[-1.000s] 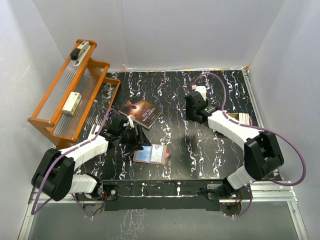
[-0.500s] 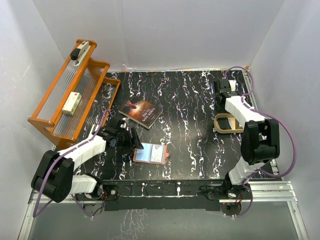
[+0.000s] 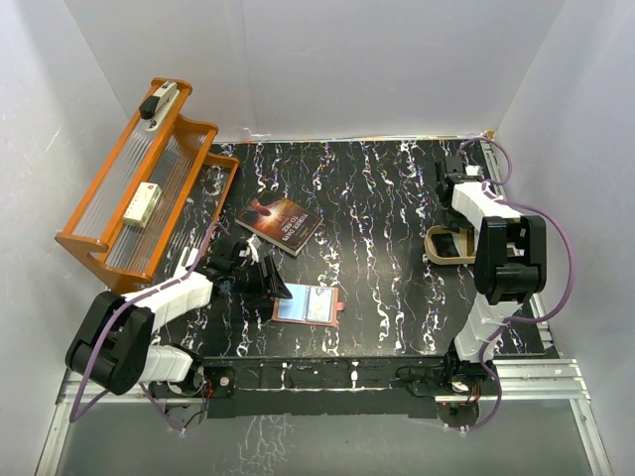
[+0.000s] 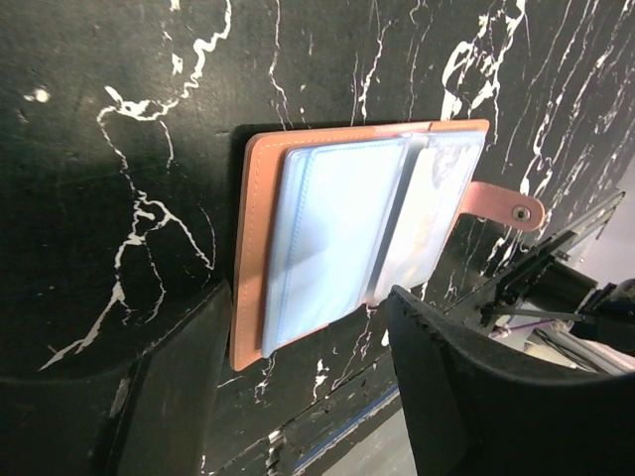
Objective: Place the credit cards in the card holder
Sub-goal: Adjust the card holder at the center of the board.
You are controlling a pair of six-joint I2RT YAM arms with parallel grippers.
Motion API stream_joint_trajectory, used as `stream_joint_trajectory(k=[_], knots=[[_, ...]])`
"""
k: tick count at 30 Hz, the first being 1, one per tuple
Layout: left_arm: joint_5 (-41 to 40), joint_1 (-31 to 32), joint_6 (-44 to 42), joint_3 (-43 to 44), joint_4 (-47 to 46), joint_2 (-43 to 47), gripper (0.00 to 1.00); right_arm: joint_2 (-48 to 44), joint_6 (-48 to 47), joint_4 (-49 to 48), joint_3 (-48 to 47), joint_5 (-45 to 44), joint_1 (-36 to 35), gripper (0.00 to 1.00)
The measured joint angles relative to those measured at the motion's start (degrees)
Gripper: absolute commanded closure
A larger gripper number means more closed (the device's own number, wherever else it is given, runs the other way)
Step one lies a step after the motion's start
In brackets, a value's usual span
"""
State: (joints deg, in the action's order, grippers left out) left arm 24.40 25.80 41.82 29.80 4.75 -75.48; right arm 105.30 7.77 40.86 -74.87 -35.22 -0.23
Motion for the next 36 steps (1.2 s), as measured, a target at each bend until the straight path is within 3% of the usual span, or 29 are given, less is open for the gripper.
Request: stream_joint_trajectory(k=[9,22,36], knots=[[3.5,0.0,3.8,-3.9,-3.2,2.5,0.39,0.1,-1.8,-2.1,3.4,-1.1,3.0,0.44],[3.9,0.0,5.8,-4.8,-3.0,4.2,0.38,0.0,-3.0,-2.5,3.4,-2.5,3.2,0.63],[3.9,0.0,4.4,-4.7,-1.2,4.9,0.37,-1.4,-3.2,-3.4,3.4,-0.9,3.2,0.74]])
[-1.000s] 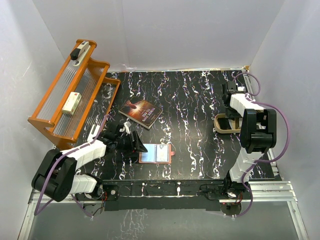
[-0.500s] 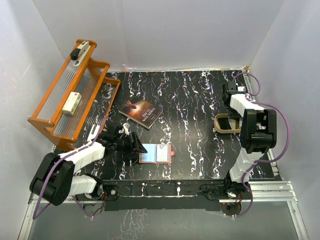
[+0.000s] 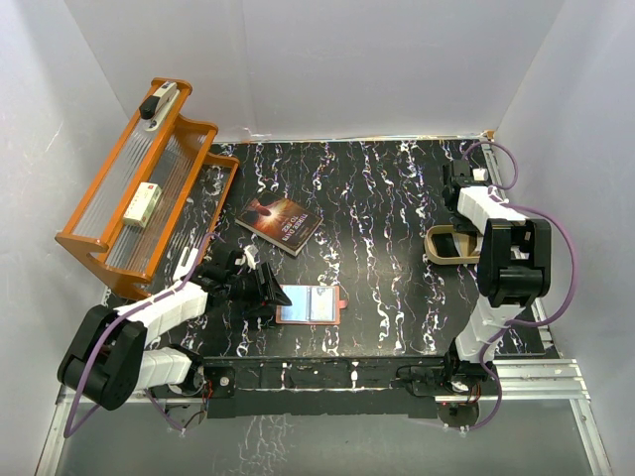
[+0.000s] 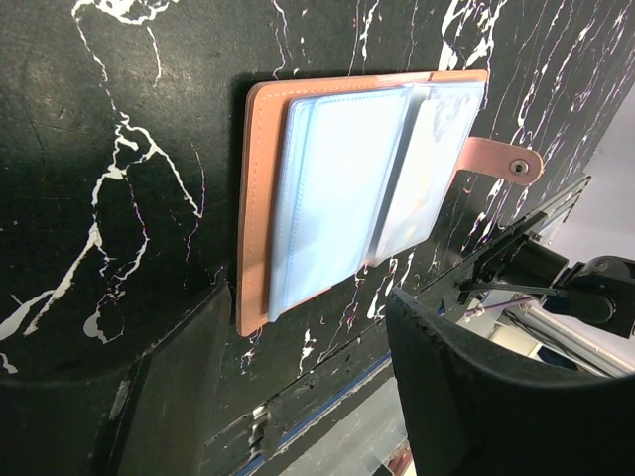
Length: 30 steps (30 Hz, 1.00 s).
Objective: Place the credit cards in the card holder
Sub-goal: Adjust the card holder at the center of the board.
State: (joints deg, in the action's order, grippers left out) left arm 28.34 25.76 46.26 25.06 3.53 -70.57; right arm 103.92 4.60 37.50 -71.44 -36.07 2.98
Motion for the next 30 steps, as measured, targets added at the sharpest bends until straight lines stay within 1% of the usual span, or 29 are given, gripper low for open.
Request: stream_joint_trajectory(k=[12,18,20,30], knots=[[0.4,0.0,-0.2,0.0,-0.1,0.1,0.38,-1.2,0.2,0.0,0.0,1.8,0.0,0.90],[1.6,0.0,-0.2,0.0,-1.0,-0.6,0.39,-3.2,1.1,1.2,-0.7,5.3,0.0,0.96],[2.1,0.0,-0.2,0.0,-1.4,-0.8,0.39,-3.6,1.5,2.0,-1.7,6.6,0.0,1.00],[4.5,0.0,-0.6,0.1,-2.3,-3.4,0.40,-5.2,2.8,4.8,-3.8,11.7,-0.2,1.00]])
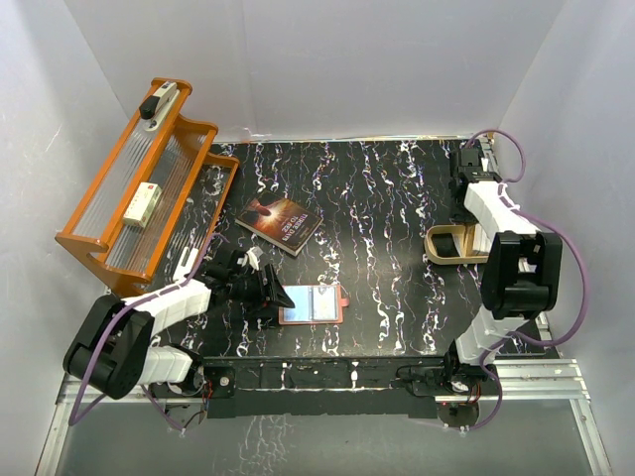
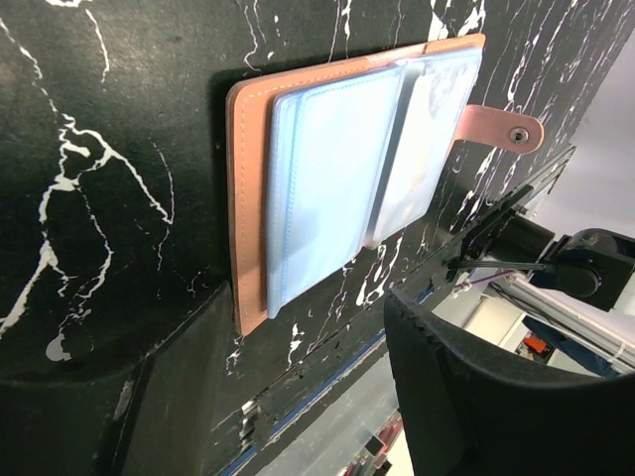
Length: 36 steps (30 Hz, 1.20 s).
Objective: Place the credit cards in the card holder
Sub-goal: Adjust the card holder at the center of the board, then insert the credit card into the card holder.
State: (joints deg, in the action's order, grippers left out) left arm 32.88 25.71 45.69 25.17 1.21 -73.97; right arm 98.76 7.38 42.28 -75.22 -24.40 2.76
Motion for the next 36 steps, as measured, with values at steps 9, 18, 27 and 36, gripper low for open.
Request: stream_joint_trajectory(k=[9,18,27,36], knots=[[3.7,0.3,4.6,-3.1,-6.4,-0.6,0.41,-8.7,4.0,2.7,-1.4,1.9,-6.8,1.00],[1.8,0.4,5.3,-3.0,-4.5,2.2,0.50,-16.2,9.3,2.6,-0.8,5.6,-20.5,1.00],[-5.3,0.4,1.4,2.2,1.9,3.2,1.00,-22.2,15.6,-2.9,7.1,13.1,-31.6,1.00],[-6.0,0.4,1.2,2.1,1.2,2.5,1.00,-22.6,22.9,-12.7,16.7,24.4,-40.2,1.00]])
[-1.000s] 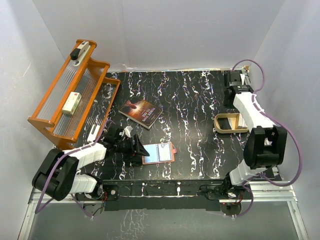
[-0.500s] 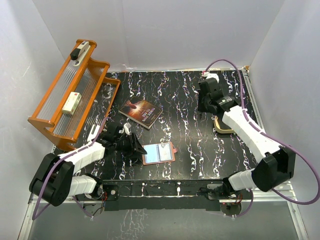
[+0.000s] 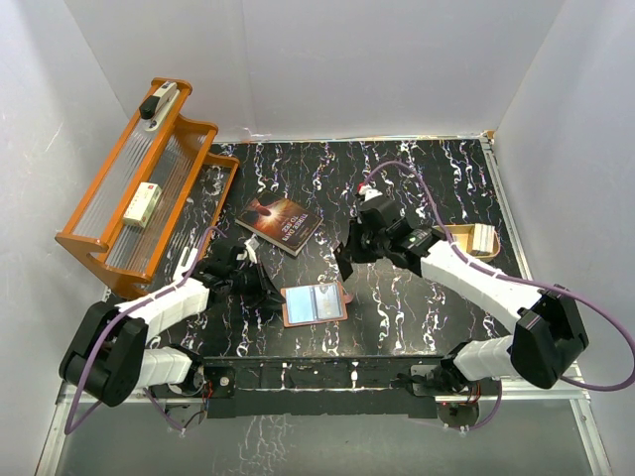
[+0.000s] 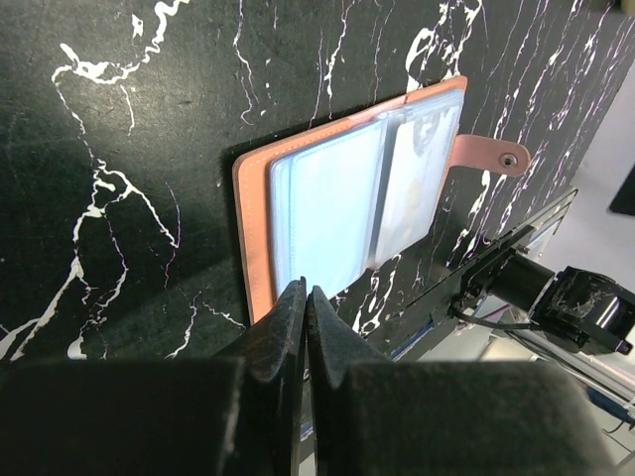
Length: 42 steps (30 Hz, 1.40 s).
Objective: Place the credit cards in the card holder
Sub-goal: Insert the credit card into the card holder.
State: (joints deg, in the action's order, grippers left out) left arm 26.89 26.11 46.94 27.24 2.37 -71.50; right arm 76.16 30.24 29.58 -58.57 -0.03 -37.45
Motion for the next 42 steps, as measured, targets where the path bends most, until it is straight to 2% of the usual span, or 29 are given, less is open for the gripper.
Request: stream_joint_trajectory(k=[10,20,42], knots=[[1.2,0.0,0.2,-1.6,-3.6,-1.8,1.00,-0.8,5.6,-11.7,9.3,11.7,-0.9,1.00],[3.1,0.0,0.5,-3.9,-7.6,-3.7,1.00,1.7,10.8,-21.4,16.1,19.4,-0.9,1.00],[2.5,0.0,0.2,-4.7,-7.5,-4.9,1.00,9.6,13.6,-30.9,20.6,23.4,-1.2,1.00]])
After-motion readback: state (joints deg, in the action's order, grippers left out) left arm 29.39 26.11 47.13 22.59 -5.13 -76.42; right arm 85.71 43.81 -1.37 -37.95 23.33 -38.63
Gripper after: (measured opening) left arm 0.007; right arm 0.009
